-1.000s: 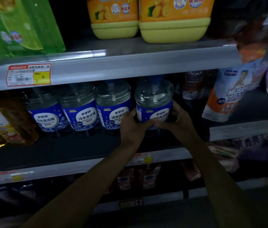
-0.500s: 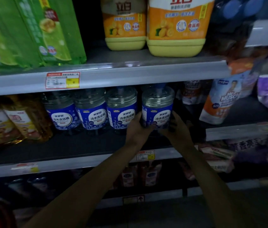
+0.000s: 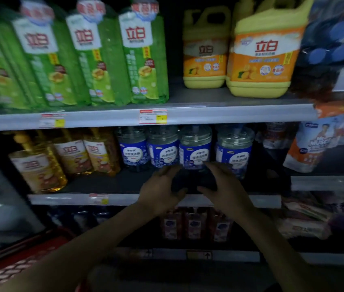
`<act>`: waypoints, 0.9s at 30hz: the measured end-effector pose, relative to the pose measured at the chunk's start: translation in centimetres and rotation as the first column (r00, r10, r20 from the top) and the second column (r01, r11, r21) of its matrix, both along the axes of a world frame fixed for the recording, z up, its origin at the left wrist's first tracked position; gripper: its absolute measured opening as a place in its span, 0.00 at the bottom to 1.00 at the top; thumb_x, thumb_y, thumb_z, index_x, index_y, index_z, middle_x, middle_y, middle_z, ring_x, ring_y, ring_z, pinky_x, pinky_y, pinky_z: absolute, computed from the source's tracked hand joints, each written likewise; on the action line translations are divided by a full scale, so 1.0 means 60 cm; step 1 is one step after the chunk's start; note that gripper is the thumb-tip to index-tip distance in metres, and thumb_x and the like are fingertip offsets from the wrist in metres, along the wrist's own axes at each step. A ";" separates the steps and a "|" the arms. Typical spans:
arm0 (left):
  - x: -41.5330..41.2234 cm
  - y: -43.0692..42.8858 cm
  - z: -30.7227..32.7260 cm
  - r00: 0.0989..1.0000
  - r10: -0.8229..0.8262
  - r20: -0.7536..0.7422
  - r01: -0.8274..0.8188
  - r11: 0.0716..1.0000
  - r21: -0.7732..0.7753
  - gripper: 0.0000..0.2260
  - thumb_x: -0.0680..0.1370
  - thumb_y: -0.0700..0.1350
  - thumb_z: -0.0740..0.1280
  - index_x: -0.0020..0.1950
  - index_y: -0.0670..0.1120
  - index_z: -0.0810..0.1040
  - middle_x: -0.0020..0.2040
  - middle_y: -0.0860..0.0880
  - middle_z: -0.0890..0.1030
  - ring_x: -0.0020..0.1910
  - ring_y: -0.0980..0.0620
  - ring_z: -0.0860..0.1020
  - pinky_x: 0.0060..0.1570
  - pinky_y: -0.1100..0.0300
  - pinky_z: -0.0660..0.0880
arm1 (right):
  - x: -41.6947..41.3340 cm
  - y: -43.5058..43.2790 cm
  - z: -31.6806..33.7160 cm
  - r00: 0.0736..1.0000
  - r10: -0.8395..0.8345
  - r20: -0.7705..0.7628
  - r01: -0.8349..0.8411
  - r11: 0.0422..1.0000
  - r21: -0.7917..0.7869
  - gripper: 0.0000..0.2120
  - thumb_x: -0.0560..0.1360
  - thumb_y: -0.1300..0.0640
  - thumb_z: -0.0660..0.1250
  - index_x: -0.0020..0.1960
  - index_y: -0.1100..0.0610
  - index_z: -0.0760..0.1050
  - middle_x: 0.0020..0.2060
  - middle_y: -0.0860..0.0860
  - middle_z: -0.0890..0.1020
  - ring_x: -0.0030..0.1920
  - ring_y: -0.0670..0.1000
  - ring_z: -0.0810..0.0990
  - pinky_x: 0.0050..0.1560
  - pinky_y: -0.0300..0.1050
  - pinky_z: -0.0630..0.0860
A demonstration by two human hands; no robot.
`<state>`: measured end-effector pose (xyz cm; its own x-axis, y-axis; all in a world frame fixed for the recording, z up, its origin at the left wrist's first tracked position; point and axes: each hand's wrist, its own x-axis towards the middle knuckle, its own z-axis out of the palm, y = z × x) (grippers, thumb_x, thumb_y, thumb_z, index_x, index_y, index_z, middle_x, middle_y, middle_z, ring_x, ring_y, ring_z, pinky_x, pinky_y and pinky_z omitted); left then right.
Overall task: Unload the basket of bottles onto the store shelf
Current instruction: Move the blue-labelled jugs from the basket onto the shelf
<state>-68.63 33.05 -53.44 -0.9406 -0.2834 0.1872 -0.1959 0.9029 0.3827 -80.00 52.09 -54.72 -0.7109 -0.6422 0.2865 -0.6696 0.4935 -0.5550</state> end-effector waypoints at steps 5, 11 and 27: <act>0.163 -0.092 0.029 0.989 0.147 0.035 -0.140 0.979 -0.146 0.37 0.77 0.65 0.66 0.83 0.58 0.57 0.79 0.50 0.65 0.77 0.45 0.66 0.68 0.45 0.73 | 0.089 -0.096 0.018 0.986 0.166 0.002 -0.166 0.986 0.027 0.38 0.79 0.42 0.69 0.83 0.45 0.54 0.82 0.46 0.54 0.80 0.52 0.58 0.76 0.54 0.66; 0.338 -0.202 0.048 0.957 0.290 0.027 -0.270 0.918 -0.290 0.39 0.74 0.68 0.59 0.84 0.57 0.55 0.82 0.50 0.61 0.79 0.43 0.63 0.71 0.43 0.70 | 0.193 -0.226 0.010 0.931 0.352 0.094 -0.364 0.910 0.200 0.43 0.78 0.36 0.67 0.83 0.42 0.46 0.83 0.44 0.42 0.82 0.55 0.48 0.78 0.57 0.60; 0.680 -0.350 -0.086 0.746 0.649 0.147 -0.589 0.747 -0.308 0.39 0.74 0.70 0.55 0.84 0.58 0.57 0.81 0.46 0.65 0.79 0.43 0.64 0.76 0.45 0.65 | 0.436 -0.483 -0.036 0.745 0.667 0.010 -0.577 0.637 0.511 0.46 0.78 0.35 0.65 0.84 0.47 0.41 0.83 0.55 0.42 0.82 0.58 0.39 0.81 0.59 0.42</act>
<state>-27.86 12.03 -58.58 -0.5929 -0.7956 0.1246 -0.7967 0.6020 0.0532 -53.85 23.09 -56.85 -0.0632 -0.9940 -0.0889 -0.9692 0.0823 -0.2319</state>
